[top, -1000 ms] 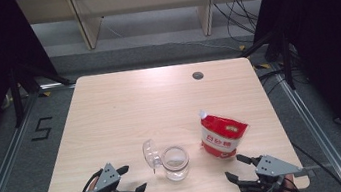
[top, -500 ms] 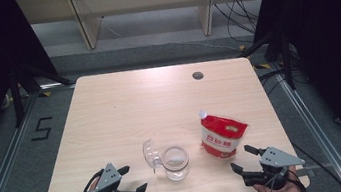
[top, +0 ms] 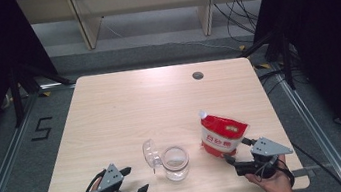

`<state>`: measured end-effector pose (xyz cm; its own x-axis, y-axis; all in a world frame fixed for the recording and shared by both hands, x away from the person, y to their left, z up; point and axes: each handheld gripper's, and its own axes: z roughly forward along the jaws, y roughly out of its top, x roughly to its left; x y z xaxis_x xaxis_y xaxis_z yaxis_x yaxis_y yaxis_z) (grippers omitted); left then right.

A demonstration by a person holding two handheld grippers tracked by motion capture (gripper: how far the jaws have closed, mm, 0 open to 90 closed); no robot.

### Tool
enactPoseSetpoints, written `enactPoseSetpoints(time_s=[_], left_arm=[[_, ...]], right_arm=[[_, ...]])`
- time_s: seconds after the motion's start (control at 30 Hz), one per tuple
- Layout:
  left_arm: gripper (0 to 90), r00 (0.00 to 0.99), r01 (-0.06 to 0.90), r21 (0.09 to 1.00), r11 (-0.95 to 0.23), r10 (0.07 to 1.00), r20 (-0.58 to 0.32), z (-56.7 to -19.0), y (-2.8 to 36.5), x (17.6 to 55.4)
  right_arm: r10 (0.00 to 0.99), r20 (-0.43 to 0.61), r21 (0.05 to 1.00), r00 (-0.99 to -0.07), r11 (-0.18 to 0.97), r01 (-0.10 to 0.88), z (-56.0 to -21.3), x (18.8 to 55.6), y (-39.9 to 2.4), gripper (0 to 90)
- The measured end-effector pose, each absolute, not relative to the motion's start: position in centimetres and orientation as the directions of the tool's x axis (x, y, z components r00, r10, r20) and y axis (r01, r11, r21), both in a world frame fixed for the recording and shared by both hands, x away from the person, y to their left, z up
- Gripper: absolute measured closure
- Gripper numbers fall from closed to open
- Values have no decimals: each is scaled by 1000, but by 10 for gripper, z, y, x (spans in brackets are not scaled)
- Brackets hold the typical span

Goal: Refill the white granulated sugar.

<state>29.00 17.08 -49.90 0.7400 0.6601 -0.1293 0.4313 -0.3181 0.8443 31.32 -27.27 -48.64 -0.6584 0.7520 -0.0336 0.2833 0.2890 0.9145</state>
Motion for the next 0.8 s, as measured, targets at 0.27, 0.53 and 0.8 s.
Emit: enactPoseSetpoints(time_s=[0.27,0.53,0.8], left_arm=[[155,746,427,843,-327,654,-124,-500,169,289],[156,747,426,840,-337,655,-116,-500,168,289],[156,740,439,838,-325,660,-131,-500,168,288]], right_arm=[[710,-58,913,-702,323,251,-491,330,-267,198],[691,-73,917,-719,330,224,-495,339,-260,236],[678,-73,934,-732,304,189,-495,345,-260,346]])
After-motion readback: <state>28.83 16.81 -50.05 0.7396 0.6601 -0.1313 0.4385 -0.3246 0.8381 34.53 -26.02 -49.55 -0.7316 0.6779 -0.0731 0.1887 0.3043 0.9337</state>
